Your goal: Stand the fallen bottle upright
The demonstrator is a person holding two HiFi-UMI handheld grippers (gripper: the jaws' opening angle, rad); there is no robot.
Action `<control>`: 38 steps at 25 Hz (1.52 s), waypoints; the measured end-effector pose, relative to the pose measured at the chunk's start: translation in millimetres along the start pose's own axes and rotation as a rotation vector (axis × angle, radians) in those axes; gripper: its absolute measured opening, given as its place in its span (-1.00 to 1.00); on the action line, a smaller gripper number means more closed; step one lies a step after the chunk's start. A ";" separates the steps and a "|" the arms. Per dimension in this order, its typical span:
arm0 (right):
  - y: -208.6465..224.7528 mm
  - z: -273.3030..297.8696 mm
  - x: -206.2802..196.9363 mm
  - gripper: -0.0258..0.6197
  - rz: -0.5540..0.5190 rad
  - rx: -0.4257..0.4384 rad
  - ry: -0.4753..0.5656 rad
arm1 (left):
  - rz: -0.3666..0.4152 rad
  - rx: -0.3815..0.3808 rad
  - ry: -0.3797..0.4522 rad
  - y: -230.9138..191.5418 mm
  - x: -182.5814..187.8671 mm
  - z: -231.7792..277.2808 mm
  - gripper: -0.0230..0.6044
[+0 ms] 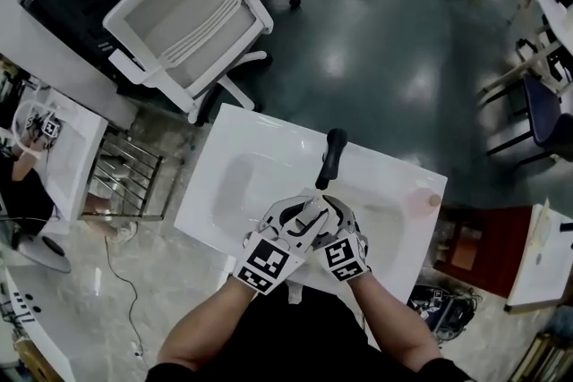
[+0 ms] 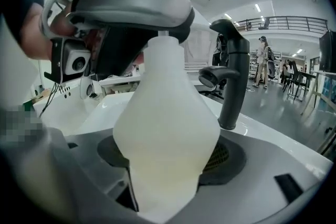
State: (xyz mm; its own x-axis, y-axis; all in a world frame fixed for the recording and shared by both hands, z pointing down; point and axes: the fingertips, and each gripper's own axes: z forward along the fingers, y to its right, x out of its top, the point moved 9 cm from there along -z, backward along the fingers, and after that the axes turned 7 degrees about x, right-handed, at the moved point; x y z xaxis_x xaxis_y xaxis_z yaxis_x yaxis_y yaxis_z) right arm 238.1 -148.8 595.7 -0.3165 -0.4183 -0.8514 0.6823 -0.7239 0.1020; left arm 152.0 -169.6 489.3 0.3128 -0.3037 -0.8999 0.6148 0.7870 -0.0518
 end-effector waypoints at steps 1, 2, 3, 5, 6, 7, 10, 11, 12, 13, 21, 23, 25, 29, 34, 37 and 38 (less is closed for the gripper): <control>-3.5 -1.2 4.2 0.16 0.016 0.006 0.006 | -0.017 0.001 0.015 -0.6 2.3 -3.4 -0.56; -7.1 -2.7 9.6 0.16 0.033 0.011 0.010 | -0.029 0.003 0.028 -1.4 5.1 -7.2 -0.56; -10.9 -4.0 15.4 0.16 0.047 0.018 0.014 | -0.034 0.006 0.040 -2.3 8.1 -11.7 -0.56; -19.9 -5.6 26.9 0.15 0.054 0.034 0.019 | -0.038 0.017 0.057 -4.6 13.9 -23.8 -0.56; -25.0 -5.9 33.2 0.15 0.047 0.040 0.020 | -0.038 0.026 0.064 -6.5 16.6 -31.6 -0.56; -30.4 -5.8 39.9 0.16 0.036 0.043 0.020 | -0.039 0.036 0.072 -9.0 19.2 -40.2 -0.56; -45.9 -1.3 63.2 0.16 -0.008 0.044 0.021 | -0.032 0.065 0.099 -20.3 27.3 -67.7 -0.57; -51.1 2.4 72.1 0.16 -0.022 0.046 0.023 | -0.026 0.076 0.108 -25.5 30.1 -77.1 -0.57; -56.7 7.0 81.3 0.15 -0.035 0.050 0.025 | -0.019 0.087 0.116 -31.3 32.5 -86.7 -0.57; -62.8 11.9 90.4 0.15 -0.046 0.054 0.027 | -0.015 0.097 0.124 -37.5 34.4 -96.6 -0.57; -116.9 52.2 168.6 0.16 -0.106 0.057 0.063 | 0.038 0.137 0.213 -95.6 52.9 -179.0 -0.57; -129.2 63.6 185.9 0.16 -0.109 0.054 0.073 | 0.056 0.138 0.224 -110.3 56.7 -196.4 -0.57; -142.1 74.4 199.4 0.15 -0.111 0.055 0.081 | 0.068 0.140 0.227 -123.7 57.6 -212.8 -0.57; -155.9 100.0 213.8 0.15 -0.124 0.070 0.072 | 0.051 0.159 0.234 -150.2 53.1 -232.6 -0.57; -155.3 136.3 222.7 0.15 -0.124 0.131 0.055 | 0.014 0.198 0.214 -184.0 39.6 -233.5 -0.57; -145.9 155.8 224.3 0.16 -0.136 0.169 0.038 | -0.009 0.226 0.205 -201.6 34.8 -226.3 -0.57; -143.2 160.5 225.2 0.16 -0.131 0.182 0.029 | -0.015 0.234 0.197 -206.1 33.5 -223.2 -0.57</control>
State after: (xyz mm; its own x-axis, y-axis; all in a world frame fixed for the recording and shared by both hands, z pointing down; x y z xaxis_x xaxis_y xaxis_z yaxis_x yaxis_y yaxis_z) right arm -36.7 -227.4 471.9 -0.3732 -0.3003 -0.8778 0.5057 -0.8591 0.0789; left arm -125.8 -222.1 373.2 0.1700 -0.1865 -0.9676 0.7753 0.6314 0.0145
